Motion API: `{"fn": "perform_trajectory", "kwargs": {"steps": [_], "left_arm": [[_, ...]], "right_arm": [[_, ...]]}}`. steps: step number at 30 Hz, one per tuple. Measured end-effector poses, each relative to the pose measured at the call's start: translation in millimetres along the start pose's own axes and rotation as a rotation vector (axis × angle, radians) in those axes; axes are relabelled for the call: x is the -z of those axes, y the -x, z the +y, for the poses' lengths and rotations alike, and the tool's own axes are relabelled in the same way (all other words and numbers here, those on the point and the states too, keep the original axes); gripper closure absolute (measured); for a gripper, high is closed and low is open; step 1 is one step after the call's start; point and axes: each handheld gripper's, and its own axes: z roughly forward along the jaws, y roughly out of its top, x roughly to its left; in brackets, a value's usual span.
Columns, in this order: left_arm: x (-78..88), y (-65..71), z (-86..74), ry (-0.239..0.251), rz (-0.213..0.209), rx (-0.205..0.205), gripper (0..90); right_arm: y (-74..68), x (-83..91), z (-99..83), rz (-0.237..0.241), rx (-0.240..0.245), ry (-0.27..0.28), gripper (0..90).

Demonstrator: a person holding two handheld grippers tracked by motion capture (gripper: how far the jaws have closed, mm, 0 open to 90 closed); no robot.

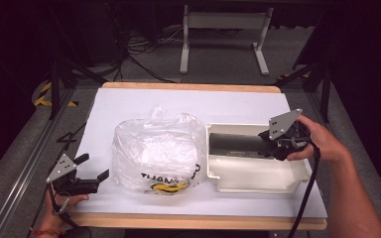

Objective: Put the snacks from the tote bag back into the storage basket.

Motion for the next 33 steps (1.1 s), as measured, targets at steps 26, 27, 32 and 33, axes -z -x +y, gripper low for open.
{"fn": "perform_trajectory", "kwargs": {"steps": [26,27,32,33], "left_arm": [[-1.0,0.4,0.0,0.001,0.002,0.004,2.1],[-1.2,0.3,0.0,-0.001,0.001,0.003,2.1],[-1.3,0.3,0.1,-0.001,0.001,0.004,2.1],[-1.3,0.3,0.1,-0.001,0.001,0.004,2.1]], "right_arm": [[2.0,-23.8,-21.9,0.078,-0.022,-0.074,42.9],[2.0,-26.1,-22.5,0.080,-0.021,-0.079,42.9],[3.0,-34.6,-26.2,0.096,-0.019,-0.101,42.8],[3.0,-34.6,-26.2,0.096,-0.019,-0.101,42.8]]}}
